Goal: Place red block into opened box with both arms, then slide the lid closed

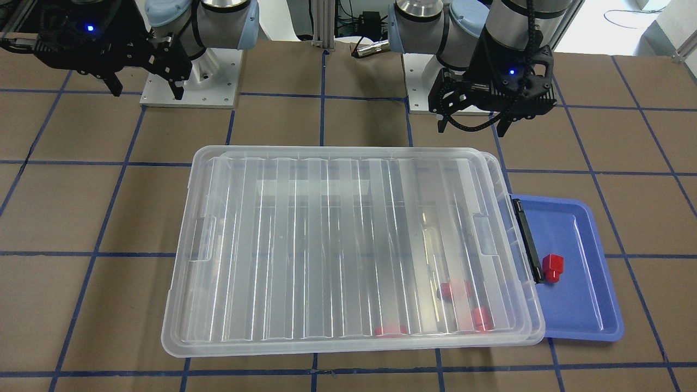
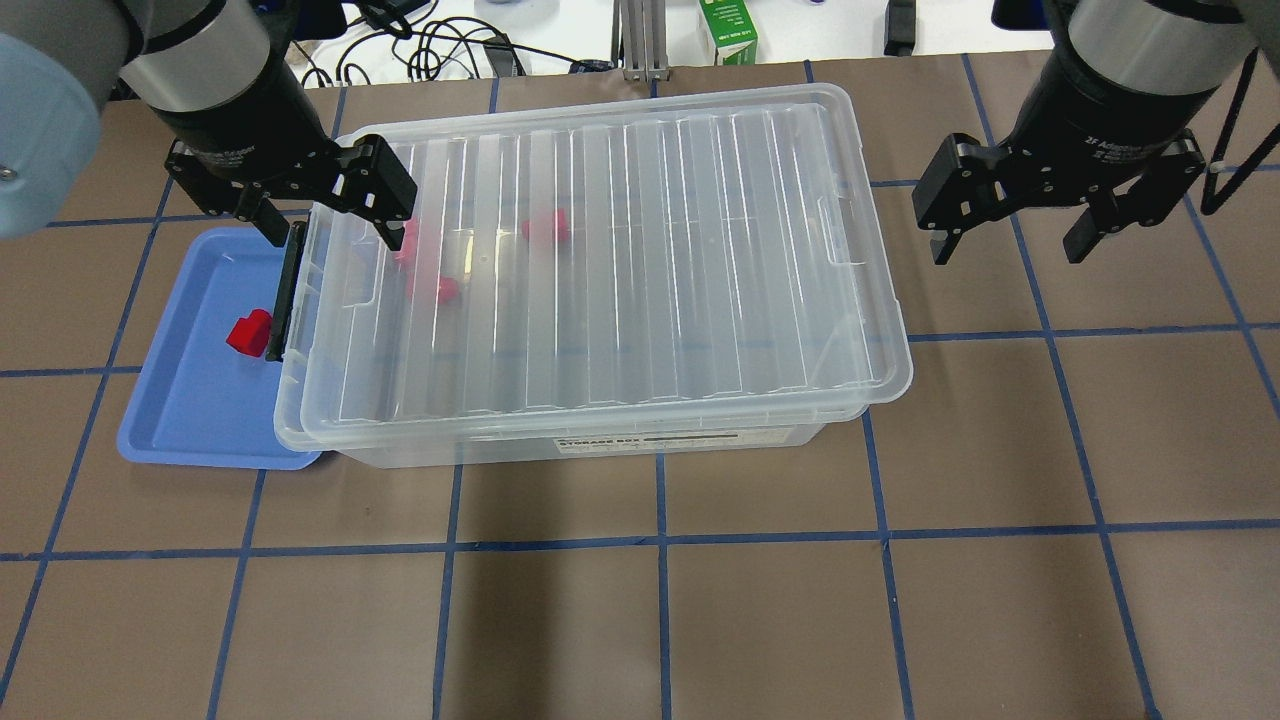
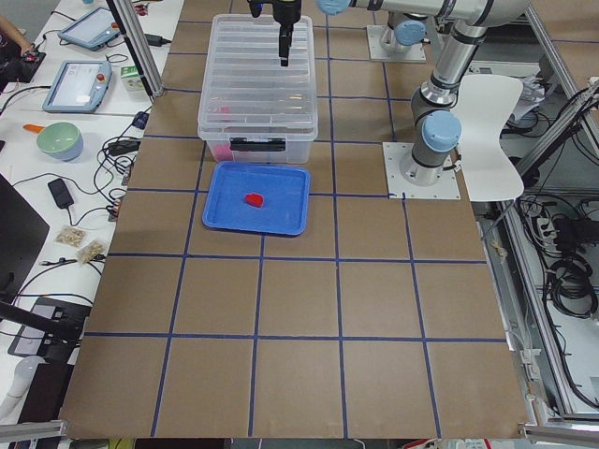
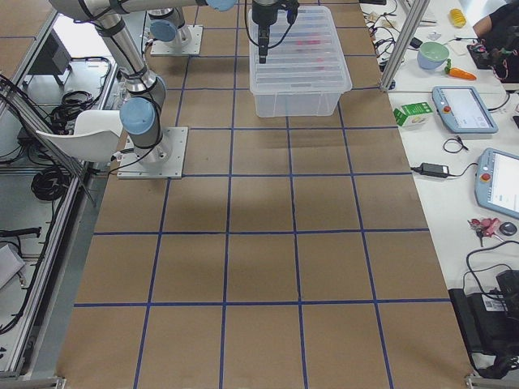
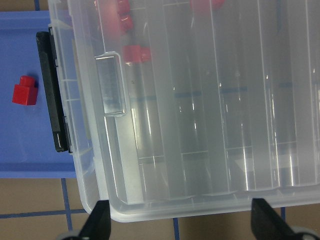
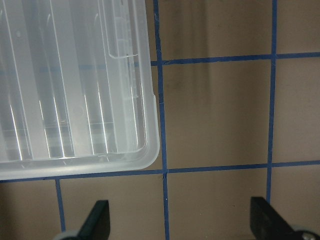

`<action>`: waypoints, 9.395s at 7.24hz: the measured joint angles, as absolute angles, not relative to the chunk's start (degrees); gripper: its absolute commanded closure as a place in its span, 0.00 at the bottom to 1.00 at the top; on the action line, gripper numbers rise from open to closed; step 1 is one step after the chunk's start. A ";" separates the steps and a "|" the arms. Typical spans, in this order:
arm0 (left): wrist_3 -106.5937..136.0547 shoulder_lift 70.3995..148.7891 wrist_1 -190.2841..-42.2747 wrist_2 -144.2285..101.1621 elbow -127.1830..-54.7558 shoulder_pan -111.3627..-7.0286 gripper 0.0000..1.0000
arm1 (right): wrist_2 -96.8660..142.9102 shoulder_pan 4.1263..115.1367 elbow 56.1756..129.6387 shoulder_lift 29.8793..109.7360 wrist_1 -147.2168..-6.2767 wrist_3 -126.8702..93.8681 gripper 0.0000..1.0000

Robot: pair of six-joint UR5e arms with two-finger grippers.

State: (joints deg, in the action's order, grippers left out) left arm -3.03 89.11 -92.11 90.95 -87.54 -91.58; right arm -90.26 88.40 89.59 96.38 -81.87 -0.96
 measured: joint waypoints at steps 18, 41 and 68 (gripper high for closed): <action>-3.04 89.61 -91.93 90.75 -87.58 -91.49 0.00 | -90.03 88.52 91.51 76.61 -99.96 0.24 0.00; -3.01 89.57 -91.85 90.70 -87.54 -91.50 0.00 | -96.20 75.30 91.47 74.71 -99.24 10.15 0.00; -45.15 111.18 -69.59 89.52 -94.24 -62.81 1.00 | -90.05 78.79 90.69 89.77 -85.67 7.84 0.00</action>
State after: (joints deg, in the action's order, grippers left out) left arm -45.15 111.18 -69.59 89.52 -94.24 -62.81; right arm -90.05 78.79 90.69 89.77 -85.67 7.84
